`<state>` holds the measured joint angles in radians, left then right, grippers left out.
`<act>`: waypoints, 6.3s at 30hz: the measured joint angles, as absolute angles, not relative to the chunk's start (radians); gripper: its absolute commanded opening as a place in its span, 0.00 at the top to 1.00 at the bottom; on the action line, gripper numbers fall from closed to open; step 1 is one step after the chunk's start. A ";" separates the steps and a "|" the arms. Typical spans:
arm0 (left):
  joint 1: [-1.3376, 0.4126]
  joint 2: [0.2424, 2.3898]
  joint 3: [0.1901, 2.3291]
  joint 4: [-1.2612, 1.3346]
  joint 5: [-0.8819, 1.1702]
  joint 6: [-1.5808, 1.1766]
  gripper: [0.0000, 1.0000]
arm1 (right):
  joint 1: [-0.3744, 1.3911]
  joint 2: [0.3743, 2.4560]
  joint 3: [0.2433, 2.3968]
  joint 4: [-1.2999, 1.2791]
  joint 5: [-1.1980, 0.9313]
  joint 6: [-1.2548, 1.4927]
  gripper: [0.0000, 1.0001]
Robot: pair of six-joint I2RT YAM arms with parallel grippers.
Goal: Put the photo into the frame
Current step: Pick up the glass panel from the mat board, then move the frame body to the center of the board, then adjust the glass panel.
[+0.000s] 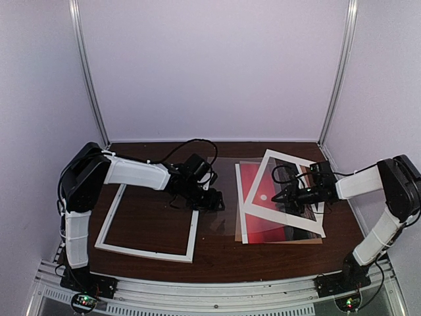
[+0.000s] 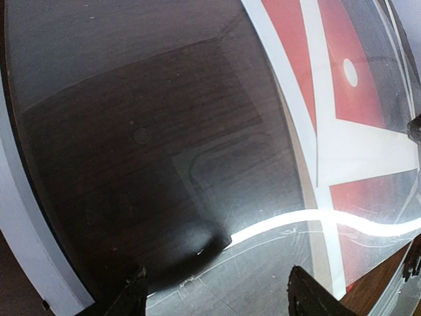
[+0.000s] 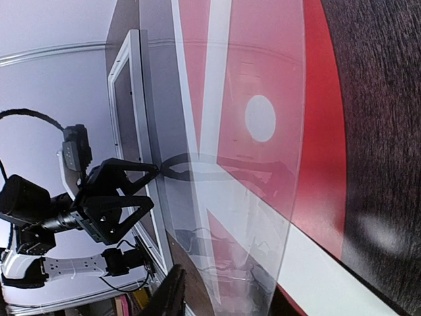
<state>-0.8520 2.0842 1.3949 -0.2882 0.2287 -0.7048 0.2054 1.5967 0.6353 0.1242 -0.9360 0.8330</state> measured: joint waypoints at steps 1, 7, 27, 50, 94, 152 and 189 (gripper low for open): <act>-0.852 2.083 1.394 -0.287 0.229 -0.705 0.26 | 0.205 1.600 0.637 0.117 -0.934 0.830 0.74; -0.853 2.074 1.374 -0.262 0.230 -0.704 0.26 | 0.205 1.605 0.666 0.078 -0.926 0.812 0.90; -0.770 1.803 1.348 -0.392 0.244 -0.620 0.16 | 0.208 1.457 0.890 -0.275 -0.881 0.655 1.00; -0.051 1.707 1.209 -0.775 0.067 -0.382 0.05 | 0.222 1.391 1.106 -0.528 -0.883 0.553 1.00; -0.346 1.738 1.019 -0.536 0.274 -0.598 0.18 | 0.439 1.507 1.584 -0.724 -0.837 0.520 1.00; -0.632 1.817 1.106 -0.419 0.251 -0.683 0.14 | 0.533 1.568 0.889 -0.382 -0.441 0.759 0.89; -0.689 1.909 1.174 -0.330 0.236 -0.656 0.21 | 0.447 1.775 1.030 -0.275 -0.703 0.630 0.63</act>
